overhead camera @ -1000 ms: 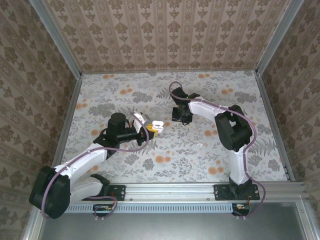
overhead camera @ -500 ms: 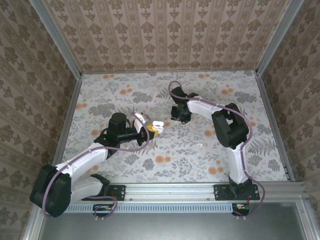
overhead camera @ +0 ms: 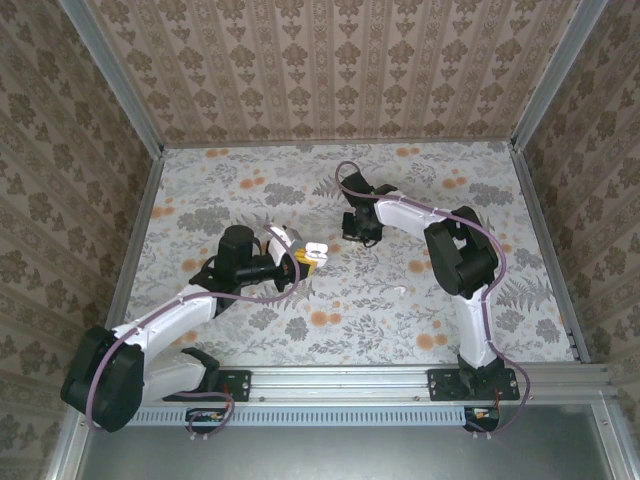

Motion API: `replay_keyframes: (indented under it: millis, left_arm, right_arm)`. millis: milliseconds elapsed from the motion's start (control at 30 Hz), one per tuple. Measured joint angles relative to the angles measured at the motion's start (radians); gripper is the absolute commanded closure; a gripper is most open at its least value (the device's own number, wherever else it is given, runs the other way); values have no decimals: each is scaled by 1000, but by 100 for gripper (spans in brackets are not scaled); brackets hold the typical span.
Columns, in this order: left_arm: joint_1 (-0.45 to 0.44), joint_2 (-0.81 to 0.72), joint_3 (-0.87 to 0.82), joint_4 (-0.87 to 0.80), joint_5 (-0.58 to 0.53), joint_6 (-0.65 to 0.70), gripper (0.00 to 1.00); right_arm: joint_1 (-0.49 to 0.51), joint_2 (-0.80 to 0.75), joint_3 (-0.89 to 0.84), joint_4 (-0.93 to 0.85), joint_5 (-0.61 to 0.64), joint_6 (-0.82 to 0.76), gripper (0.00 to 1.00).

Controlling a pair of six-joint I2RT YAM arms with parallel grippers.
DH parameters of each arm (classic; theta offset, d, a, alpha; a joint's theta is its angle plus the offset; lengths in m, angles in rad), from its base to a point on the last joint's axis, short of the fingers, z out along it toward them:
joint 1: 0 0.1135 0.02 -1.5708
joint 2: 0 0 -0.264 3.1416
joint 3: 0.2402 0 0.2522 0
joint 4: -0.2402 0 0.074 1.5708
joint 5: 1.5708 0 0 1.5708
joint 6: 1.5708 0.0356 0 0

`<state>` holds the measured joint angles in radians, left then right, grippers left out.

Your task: Insert the wireless bluetooth earbuds into the charging case

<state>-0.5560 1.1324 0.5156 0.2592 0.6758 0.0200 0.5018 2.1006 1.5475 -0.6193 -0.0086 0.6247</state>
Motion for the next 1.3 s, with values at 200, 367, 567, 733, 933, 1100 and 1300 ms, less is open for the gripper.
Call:
replay_keyframes:
  millis: [200,367,567,733,933,1100,1300]
  left_arm:
    - [0,19,0,34,1,-1,100]
    - [0,54,-1,77,18,-10,100]
    - [0,100,0,124,62,-46,100]
    - [0,130,8,152,90,-84,100]
    - [0,137,31,190,115,-132,100]
    - [-1,137,32,223,134,-169,100]
    - [-2,137,32,268,150,-210,100]
  right_arm:
    - [7,-78,0,-62,32,-101,93]
    - [35,-190,0,-134,89,-219,93]
    - [114,-372,0,-205,176,-364,93]
    - [187,-486,0,-235,224,-453,93]
    - [283,-561,-8,-238,266,-546,94]
    - [332,-591,-52,-197,269,-595,94]
    - [366,-591,-64,-142,271,-630,94]
